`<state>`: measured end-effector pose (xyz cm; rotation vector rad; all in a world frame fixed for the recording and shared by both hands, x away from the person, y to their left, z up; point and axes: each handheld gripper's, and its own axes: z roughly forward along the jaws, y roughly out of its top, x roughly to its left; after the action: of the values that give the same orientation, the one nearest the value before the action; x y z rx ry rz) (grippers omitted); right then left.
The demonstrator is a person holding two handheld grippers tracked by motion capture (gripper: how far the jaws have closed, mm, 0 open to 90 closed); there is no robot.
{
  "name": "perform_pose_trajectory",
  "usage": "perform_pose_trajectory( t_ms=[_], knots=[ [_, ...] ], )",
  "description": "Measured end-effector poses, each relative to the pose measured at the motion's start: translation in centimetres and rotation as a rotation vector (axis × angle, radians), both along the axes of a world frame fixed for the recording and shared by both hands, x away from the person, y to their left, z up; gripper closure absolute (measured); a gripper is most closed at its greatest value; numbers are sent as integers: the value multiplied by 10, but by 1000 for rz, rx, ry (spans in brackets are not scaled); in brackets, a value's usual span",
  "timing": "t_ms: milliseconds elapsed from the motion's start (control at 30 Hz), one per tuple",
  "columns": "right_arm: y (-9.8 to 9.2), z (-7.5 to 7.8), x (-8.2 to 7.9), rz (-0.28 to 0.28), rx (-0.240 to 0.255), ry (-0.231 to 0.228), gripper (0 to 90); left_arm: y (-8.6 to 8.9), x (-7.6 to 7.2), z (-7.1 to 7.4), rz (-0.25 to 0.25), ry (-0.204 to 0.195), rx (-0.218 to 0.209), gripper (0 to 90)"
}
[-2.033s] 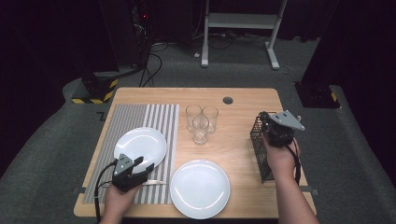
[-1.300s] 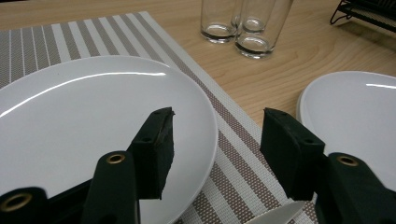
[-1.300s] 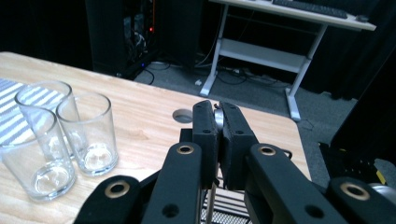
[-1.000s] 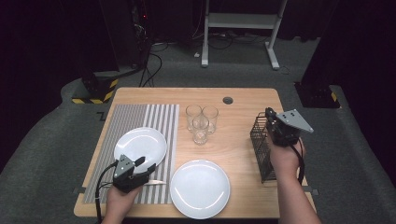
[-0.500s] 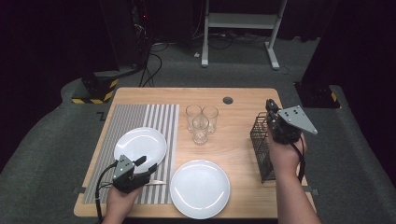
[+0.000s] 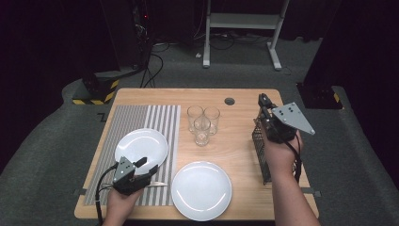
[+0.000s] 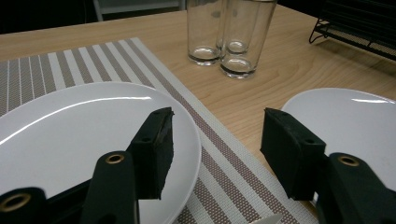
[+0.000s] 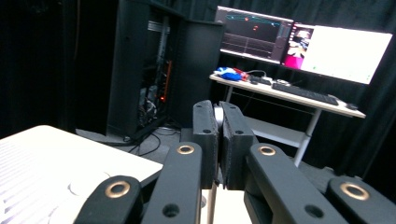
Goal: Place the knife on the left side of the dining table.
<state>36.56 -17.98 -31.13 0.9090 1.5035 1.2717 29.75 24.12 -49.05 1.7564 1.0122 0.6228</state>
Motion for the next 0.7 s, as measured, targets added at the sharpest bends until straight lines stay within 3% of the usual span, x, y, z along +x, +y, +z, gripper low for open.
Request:
perform_pose_trajectory(
  t_ms=[300,700],
  knots=[
    [23,-7,-3,69,0,10,863,-1,0,4,-6,-16,-1,436],
    [54,-27,-9,169,5,37,863,-7,1,4,-22,-14,1,435]
  ],
)
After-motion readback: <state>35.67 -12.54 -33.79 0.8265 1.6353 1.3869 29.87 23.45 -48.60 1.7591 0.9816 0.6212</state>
